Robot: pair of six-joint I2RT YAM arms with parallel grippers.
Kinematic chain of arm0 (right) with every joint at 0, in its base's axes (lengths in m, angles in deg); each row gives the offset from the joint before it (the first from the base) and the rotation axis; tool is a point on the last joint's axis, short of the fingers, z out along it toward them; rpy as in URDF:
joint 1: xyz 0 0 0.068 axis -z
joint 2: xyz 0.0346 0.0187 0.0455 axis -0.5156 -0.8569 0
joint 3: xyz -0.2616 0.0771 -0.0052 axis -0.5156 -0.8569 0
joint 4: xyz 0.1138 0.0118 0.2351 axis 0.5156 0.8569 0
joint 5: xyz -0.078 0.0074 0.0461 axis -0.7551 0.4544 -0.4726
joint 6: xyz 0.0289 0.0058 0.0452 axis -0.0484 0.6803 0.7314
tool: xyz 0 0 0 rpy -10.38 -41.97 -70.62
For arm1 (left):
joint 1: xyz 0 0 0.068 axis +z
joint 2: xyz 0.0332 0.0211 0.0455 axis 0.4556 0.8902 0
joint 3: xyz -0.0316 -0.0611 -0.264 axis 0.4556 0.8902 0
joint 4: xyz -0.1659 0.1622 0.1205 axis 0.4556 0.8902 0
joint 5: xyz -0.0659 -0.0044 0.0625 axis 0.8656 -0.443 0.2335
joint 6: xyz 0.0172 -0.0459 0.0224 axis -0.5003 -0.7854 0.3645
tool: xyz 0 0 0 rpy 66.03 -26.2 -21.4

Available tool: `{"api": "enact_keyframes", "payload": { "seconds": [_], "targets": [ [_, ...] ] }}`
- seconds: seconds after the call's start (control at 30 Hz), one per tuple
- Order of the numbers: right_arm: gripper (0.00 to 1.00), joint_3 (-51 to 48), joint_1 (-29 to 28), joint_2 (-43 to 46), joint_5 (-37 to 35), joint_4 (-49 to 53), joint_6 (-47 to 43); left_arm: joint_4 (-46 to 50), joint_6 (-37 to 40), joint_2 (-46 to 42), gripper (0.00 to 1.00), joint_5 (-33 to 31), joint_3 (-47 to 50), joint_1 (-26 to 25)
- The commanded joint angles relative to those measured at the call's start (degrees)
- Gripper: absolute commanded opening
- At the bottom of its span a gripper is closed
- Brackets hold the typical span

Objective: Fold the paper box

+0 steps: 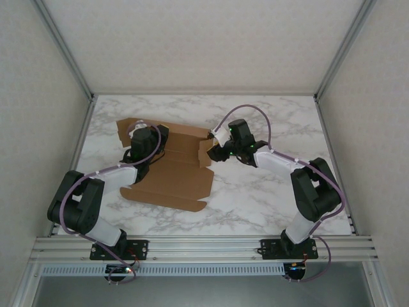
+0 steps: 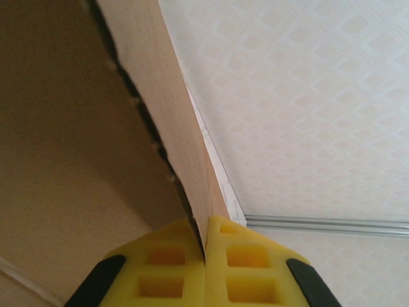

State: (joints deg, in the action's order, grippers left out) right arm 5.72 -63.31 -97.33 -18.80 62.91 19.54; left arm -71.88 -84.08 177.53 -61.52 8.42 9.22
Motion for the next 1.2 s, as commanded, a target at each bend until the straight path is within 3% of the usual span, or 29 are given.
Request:
{"api": "enact_keyframes", "payload": {
  "seconds": [0.0,0.53,0.83,1.17],
  "targets": [
    [0.53,-1.05,-0.32,-0.37,-6.94,-4.27,-1.74,2.66,0.79,1.08,0.0,2.71,0.48,0.14],
    [0.53,-0.66,-5.0,-1.92,-15.16,-9.81,-7.76,2.8,0.86,1.21,0.0,4.28,0.42,0.14],
    [0.55,5.62,-6.16,-7.76,-27.3,-7.53,-3.83,1.57,-0.88,1.46,0.0,5.38,0.85,0.06],
    [0.57,8.01,-6.55,-10.78,-34.0,-10.37,-2.84,1.85,-2.17,1.11,0.0,5.59,2.24,0.05]
  ]
}}
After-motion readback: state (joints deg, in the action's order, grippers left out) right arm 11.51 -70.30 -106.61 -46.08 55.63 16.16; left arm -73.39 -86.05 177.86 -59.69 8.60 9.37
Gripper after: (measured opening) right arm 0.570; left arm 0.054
